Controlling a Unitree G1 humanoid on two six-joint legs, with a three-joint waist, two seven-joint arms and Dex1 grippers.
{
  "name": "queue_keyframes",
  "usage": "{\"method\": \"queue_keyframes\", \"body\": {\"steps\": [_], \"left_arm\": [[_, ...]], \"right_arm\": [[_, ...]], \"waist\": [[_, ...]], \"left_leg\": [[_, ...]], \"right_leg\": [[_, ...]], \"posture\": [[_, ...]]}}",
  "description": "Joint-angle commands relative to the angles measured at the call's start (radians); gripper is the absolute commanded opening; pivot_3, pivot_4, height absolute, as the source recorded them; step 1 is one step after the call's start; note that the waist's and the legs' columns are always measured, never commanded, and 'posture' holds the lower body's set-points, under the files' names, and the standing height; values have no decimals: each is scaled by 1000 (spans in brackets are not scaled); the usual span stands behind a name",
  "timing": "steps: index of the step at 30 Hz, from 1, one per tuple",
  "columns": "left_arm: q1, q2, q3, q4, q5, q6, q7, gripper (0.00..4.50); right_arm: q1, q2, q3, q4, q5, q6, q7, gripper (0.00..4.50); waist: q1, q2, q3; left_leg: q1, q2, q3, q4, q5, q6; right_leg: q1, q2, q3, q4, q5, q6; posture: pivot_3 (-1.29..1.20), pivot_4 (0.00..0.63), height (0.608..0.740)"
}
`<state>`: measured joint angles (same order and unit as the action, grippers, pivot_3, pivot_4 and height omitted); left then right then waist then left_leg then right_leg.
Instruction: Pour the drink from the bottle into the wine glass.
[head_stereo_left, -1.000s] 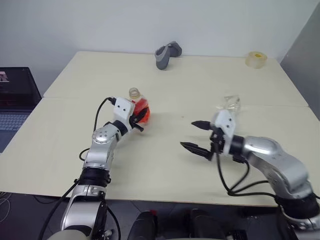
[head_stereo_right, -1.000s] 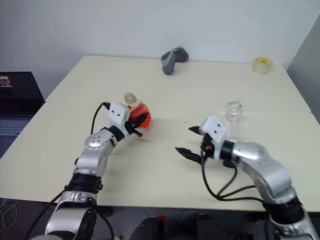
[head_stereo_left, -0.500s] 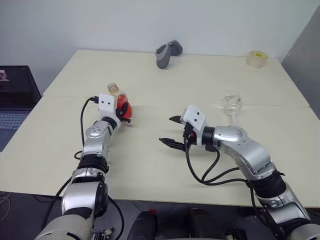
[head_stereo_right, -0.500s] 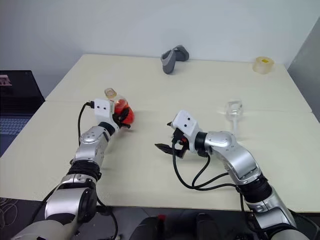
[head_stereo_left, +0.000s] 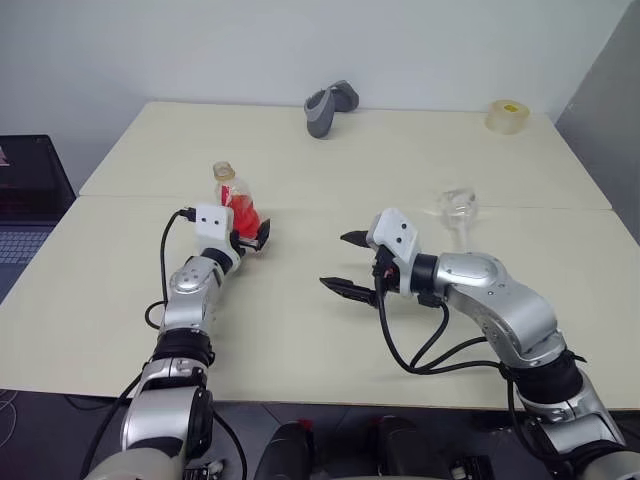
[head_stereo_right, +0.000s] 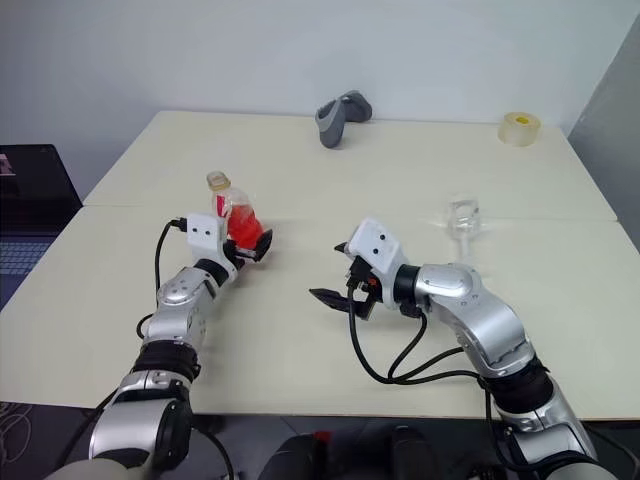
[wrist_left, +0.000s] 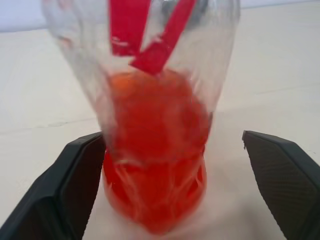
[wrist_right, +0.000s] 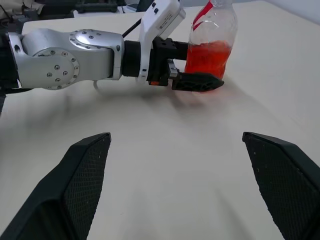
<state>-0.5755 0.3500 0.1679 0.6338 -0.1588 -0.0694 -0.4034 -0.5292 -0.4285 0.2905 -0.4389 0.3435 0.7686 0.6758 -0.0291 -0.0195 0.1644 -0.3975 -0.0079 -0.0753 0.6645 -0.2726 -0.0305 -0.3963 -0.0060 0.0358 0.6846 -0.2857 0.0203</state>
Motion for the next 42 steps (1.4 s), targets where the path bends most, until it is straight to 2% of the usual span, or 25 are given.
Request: {"method": "queue_keyframes", "body": {"steps": [1,7,13,17,20,23,26,30,33,42], "left_arm": [[57,-2,2,-168,-9,39,21,4484],[224,-22,20,-474,-23,167,98,4484],[305,-20,15,-610,-27,218,118,4484],[330,14,-43,-713,-62,248,-1,4484],[322,62,-101,-775,-109,271,-146,4484],[282,103,-147,-763,-87,262,-211,4484],[213,121,-189,-700,-70,244,-273,4484],[120,119,-241,-630,-72,216,-368,4484],[55,104,-282,-589,-71,194,-432,4484],[11,97,-344,-562,-68,163,-571,4484]], "right_arm": [[8,-29,-47,-89,43,26,16,4500],[21,-87,-164,-135,134,94,21,4500],[24,-78,-269,-134,214,149,-17,4500],[32,-91,-413,-102,278,209,-69,4500],[38,-172,-462,-52,268,221,-54,4500],[26,-238,-495,37,241,214,-71,4500],[-25,-267,-491,161,192,230,-126,4500],[-137,-299,-409,329,112,329,-188,4500],[-272,-304,-330,566,33,380,-209,4500],[-506,-294,-142,1045,-119,277,-50,4500]], "waist": [[0,0,0],[2,0,0],[2,0,0],[4,0,0],[9,0,0],[10,0,0],[6,0,0],[-1,1,0],[-5,1,0],[-2,2,1]], "left_leg": [[0,0,0,0,0,0],[0,0,0,0,0,0],[0,0,0,0,0,0],[-1,0,0,0,0,0],[0,0,1,0,0,0],[1,-1,1,0,0,0],[3,0,1,-1,0,0],[3,0,3,-2,0,1],[4,0,4,-2,0,1],[-2,0,6,-2,0,1]], "right_leg": [[0,0,0,0,0,0],[1,0,0,-1,0,0],[1,0,0,-1,0,0],[1,0,0,-2,0,0],[2,-1,0,-2,0,0],[3,0,0,-3,0,0],[4,1,1,-2,0,0],[5,2,2,-2,0,0],[4,2,3,-3,0,0],[-3,1,5,-3,0,0]], "posture": [[0,150,740],[0,150,740],[0,150,740],[0,150,740],[0,150,740],[0,150,740],[0,150,740],[0,150,740],[0,150,740],[0,150,740]]}}
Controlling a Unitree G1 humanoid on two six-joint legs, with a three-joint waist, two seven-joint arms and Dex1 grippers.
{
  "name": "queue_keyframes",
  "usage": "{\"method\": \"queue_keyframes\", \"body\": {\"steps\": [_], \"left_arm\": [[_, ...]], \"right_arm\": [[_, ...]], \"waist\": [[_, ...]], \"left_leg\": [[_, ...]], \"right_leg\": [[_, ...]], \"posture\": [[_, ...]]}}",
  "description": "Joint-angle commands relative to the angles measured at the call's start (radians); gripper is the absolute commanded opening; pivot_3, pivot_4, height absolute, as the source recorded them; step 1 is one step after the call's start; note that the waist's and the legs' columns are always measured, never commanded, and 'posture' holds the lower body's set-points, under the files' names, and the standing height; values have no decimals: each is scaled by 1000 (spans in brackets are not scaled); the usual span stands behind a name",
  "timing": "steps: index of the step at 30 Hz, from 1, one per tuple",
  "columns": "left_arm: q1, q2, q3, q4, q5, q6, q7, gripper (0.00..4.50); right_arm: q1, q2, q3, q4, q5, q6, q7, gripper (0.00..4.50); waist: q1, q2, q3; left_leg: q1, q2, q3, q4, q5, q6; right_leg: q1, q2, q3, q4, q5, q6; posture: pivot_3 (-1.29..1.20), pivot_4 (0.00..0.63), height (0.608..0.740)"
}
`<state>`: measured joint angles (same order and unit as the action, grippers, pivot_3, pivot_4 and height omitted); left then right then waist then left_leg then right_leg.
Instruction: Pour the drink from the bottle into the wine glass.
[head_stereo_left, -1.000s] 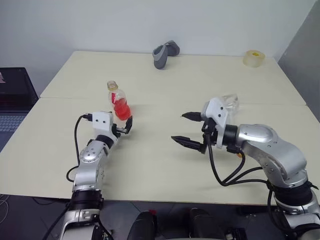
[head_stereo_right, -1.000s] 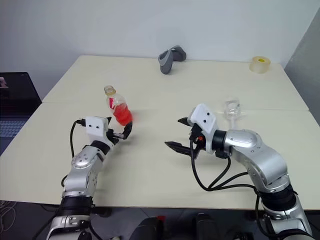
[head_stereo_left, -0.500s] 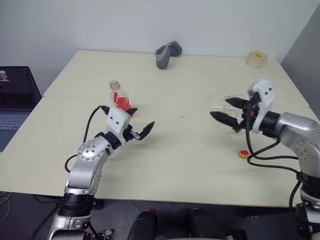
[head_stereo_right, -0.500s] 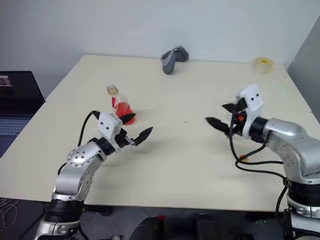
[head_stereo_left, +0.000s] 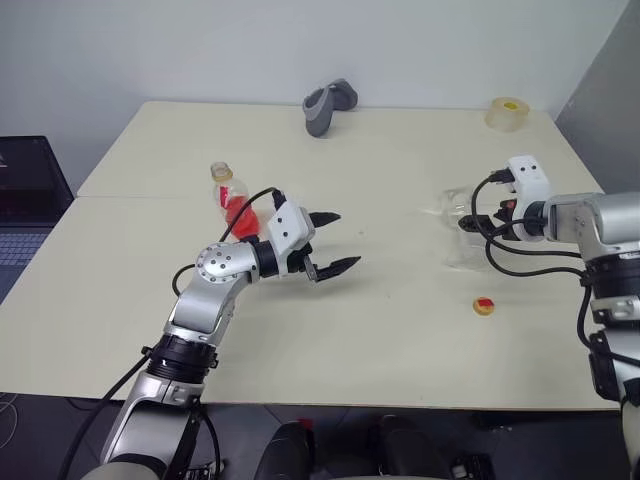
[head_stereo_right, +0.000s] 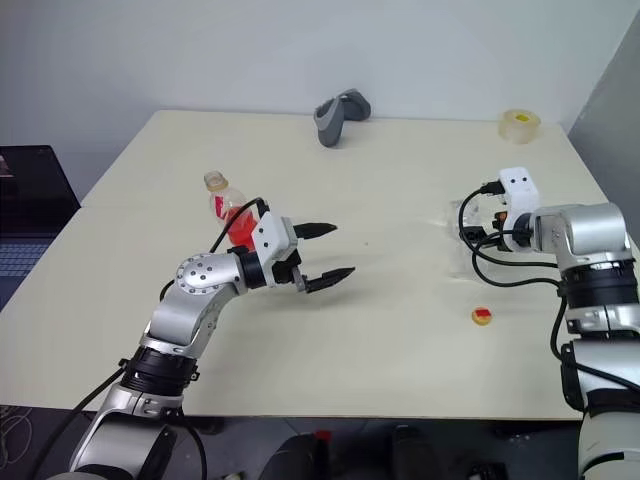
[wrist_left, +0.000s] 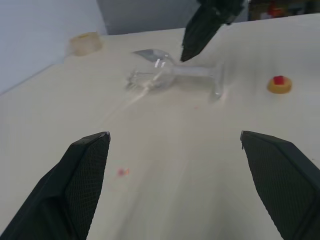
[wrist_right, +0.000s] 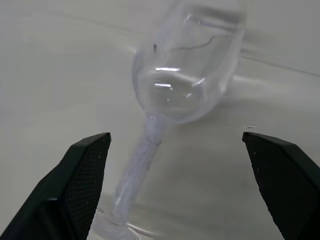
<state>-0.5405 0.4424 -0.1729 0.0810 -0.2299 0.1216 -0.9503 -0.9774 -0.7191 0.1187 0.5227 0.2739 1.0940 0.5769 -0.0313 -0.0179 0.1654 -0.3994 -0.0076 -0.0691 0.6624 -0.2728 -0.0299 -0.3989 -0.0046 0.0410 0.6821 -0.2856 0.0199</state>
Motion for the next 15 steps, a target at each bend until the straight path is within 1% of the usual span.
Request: {"method": "queue_keyframes", "body": {"steps": [1,7,10,13,15], "left_arm": [[-25,3,-4,-7,6,-31,-28,4484],[-29,-3,1,-2,10,-35,-34,4484],[-29,-6,-1,0,13,-38,-31,4484],[-32,-13,-2,6,20,-45,-25,4484],[-33,-16,-2,7,22,-46,-23,4484]], "right_arm": [[-74,0,46,119,-63,-59,71,4500],[-156,43,122,258,-139,-101,179,4500],[-192,65,163,323,-193,-150,222,4500],[-206,73,232,387,-269,-220,281,4500],[-212,75,254,419,-303,-251,310,4500]], "waist": [[0,0,0],[-1,0,0],[-1,1,0],[-1,1,0],[-1,1,0]], "left_leg": [[0,0,0,0,0,0],[-1,0,4,0,0,0],[-1,0,5,0,0,0],[-1,0,5,1,0,0],[-1,0,5,1,0,0]], "right_leg": [[-1,0,0,0,0,0],[-5,0,1,4,0,0],[-6,0,1,6,0,0],[-6,0,1,7,0,0],[-6,0,1,7,0,0]], "posture": [[0,150,740],[0,150,740],[0,150,740],[0,150,740],[0,150,740]]}}
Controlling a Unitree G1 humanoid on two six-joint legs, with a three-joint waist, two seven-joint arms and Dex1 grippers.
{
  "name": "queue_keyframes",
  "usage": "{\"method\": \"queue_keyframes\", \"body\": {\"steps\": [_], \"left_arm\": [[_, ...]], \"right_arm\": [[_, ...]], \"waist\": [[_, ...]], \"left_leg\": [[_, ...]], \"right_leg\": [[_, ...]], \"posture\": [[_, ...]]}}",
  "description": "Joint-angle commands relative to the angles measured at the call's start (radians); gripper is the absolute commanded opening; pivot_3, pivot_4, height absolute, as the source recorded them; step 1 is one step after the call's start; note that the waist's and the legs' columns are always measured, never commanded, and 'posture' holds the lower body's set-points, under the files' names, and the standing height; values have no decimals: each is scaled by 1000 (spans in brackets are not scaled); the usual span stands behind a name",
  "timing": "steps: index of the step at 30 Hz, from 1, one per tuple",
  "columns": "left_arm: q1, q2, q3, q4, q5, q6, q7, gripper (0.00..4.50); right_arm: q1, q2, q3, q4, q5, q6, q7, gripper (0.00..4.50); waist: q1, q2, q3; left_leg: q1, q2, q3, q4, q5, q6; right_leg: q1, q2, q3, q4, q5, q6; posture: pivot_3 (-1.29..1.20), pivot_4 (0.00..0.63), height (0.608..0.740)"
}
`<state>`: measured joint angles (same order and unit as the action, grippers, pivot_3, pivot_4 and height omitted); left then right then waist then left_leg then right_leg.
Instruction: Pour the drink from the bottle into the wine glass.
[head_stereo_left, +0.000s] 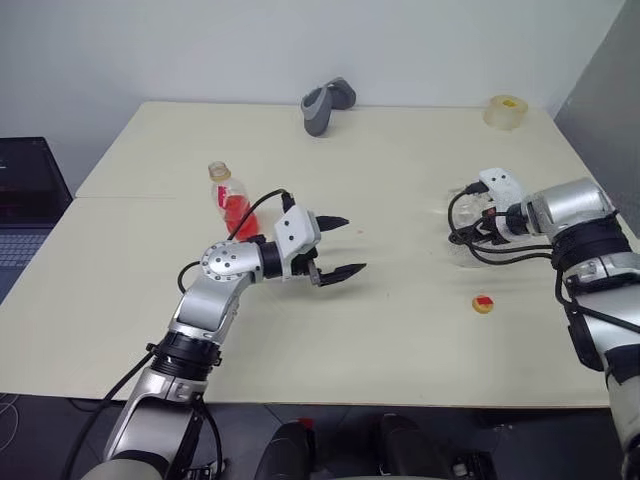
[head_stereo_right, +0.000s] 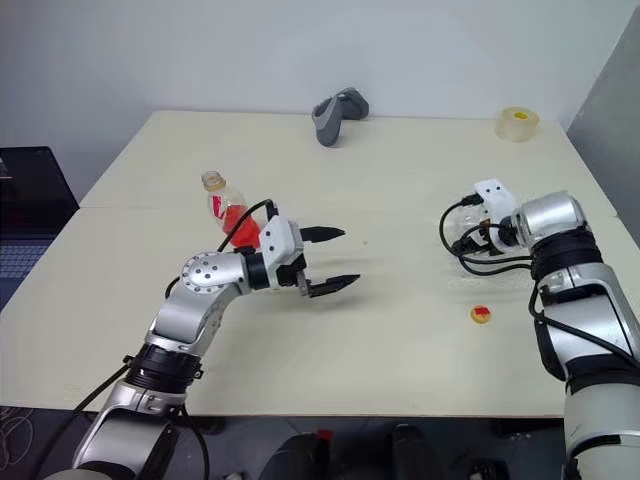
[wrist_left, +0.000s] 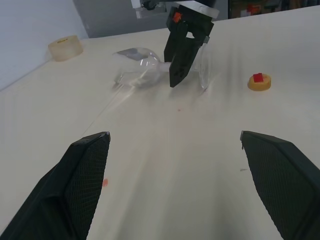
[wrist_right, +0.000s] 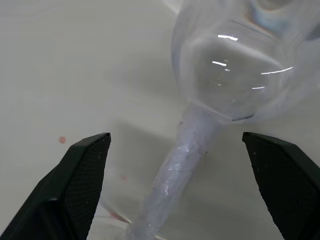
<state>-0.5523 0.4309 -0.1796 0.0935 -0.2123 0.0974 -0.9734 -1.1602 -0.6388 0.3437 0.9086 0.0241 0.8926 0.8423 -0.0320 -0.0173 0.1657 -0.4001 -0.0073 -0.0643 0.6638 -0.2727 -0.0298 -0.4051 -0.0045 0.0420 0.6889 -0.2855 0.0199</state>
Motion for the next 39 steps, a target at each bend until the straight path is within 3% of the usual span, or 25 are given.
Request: {"method": "queue_keyframes", "body": {"steps": [1,4,12,15,21,31,39], "left_arm": [[-22,-7,4,-5,7,-23,2,4484],[-25,-10,2,0,14,-30,4,4500],[-22,-19,-5,2,27,-39,5,4500],[-20,-19,-5,1,30,-39,4,4500],[-8,-10,0,-7,33,-30,3,4500],[58,35,99,-73,-36,94,46,4500],[70,49,120,-99,-56,136,58,4500]], "right_arm": [[-31,-6,42,46,-72,-70,63,4500],[-43,-3,62,77,-117,-121,100,3872],[32,-51,159,-73,-292,-461,139,984],[74,-64,149,-150,-319,-507,139,192],[160,-82,96,-335,-326,-550,127,194],[348,87,-181,-753,-126,-257,-10,194],[479,214,-249,-840,-76,-219,-184,194]], "waist": [[0,0,0],[0,0,0],[0,0,0],[-1,0,0],[-1,0,0],[2,0,0],[4,1,0]], "left_leg": [[0,0,0,0,0,0],[0,0,0,0,0,0],[0,0,0,0,0,0],[0,0,0,0,0,0],[0,0,1,1,0,0],[0,1,-1,1,0,0],[0,0,-2,2,0,0]], "right_leg": [[0,0,0,0,0,0],[0,0,0,0,0,0],[-1,0,0,1,0,0],[-1,0,0,1,0,0],[-1,0,0,2,0,0],[-1,0,1,3,0,0],[0,-1,0,3,0,0]], "posture": [[0,150,740],[0,150,740],[0,150,740],[0,150,740],[0,150,740],[0,150,740],[0,150,740]]}}
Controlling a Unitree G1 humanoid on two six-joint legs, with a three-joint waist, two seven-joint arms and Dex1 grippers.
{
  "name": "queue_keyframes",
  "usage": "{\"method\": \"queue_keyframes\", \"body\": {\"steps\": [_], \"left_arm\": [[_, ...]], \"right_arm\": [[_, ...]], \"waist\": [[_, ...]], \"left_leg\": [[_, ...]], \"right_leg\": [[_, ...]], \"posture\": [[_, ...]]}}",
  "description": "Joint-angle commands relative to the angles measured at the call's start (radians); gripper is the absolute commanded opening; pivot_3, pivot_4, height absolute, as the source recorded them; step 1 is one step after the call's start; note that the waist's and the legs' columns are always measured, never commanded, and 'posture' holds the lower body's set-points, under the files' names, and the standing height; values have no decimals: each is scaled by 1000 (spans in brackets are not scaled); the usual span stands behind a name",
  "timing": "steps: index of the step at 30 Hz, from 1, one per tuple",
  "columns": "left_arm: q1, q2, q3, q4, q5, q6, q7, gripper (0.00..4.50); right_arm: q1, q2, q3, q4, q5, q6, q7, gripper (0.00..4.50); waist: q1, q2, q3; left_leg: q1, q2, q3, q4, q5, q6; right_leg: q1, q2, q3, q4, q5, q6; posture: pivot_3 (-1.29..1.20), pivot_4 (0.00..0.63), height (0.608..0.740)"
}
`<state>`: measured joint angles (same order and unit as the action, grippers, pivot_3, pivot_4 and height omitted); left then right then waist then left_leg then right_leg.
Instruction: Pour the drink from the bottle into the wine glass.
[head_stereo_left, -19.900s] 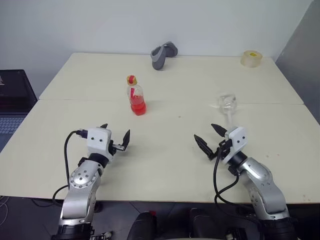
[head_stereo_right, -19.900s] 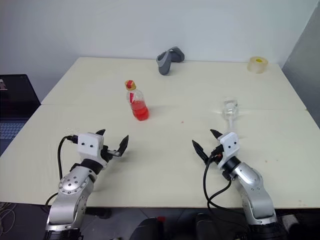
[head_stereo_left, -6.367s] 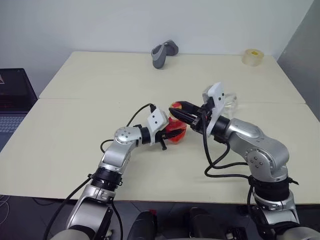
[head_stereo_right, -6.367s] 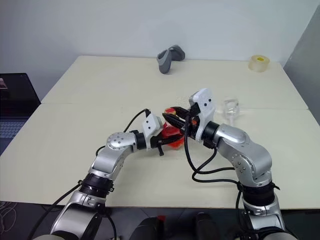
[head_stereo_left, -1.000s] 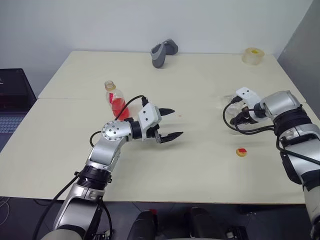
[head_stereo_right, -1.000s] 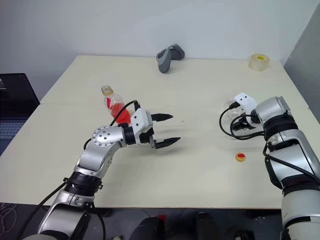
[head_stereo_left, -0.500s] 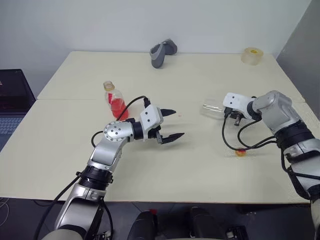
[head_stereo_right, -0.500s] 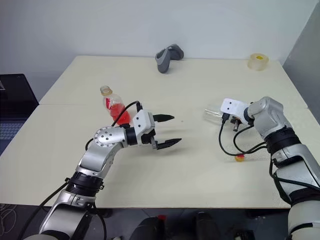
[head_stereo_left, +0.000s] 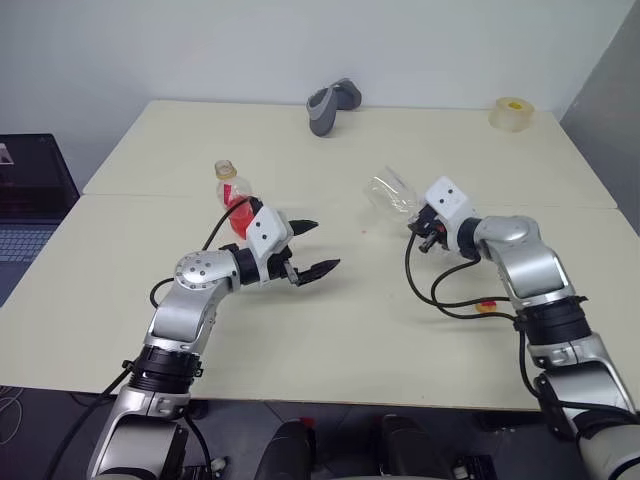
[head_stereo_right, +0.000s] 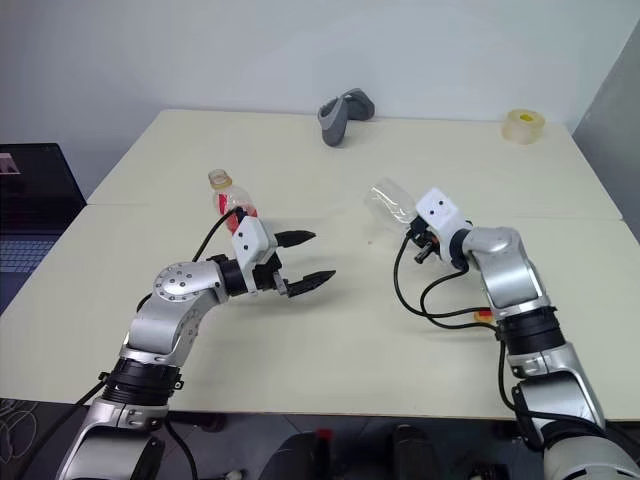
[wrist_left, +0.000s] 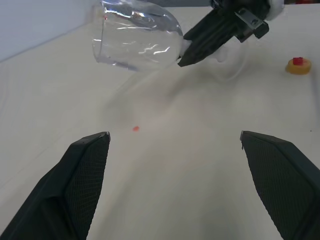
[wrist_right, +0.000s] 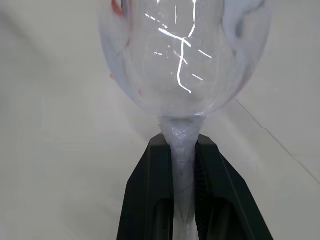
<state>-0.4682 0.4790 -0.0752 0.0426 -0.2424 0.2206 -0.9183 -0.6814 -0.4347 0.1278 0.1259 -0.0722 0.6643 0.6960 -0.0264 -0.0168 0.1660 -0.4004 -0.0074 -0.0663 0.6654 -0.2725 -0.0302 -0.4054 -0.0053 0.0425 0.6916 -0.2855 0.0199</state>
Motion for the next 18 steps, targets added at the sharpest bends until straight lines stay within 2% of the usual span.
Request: {"method": "queue_keyframes", "body": {"steps": [1,7,12,18], "left_arm": [[-18,-1,15,-49,-30,19,1,4500],[-36,15,-5,-38,-36,33,-47,4500],[-40,7,-17,-32,-30,30,-59,4500],[-30,-2,-36,-41,-30,28,-61,4500]], "right_arm": [[5,14,-29,-65,25,22,-41,194],[-18,-97,94,-121,56,190,124,194],[-121,-229,248,-42,-54,-17,221,194],[-184,-197,306,114,-114,-163,211,194]], "waist": [[-3,0,0],[-3,0,0],[-4,0,0],[-6,0,0]], "left_leg": [[0,0,0,0,0,0],[0,0,0,0,0,0],[0,0,0,0,0,0],[0,1,1,-1,0,0]], "right_leg": [[0,0,0,0,0,0],[0,1,-1,0,0,0],[0,1,-2,-1,0,0],[0,1,-1,-1,0,0]], "posture": [[0,150,740],[0,150,740],[0,150,740],[0,150,740]]}}
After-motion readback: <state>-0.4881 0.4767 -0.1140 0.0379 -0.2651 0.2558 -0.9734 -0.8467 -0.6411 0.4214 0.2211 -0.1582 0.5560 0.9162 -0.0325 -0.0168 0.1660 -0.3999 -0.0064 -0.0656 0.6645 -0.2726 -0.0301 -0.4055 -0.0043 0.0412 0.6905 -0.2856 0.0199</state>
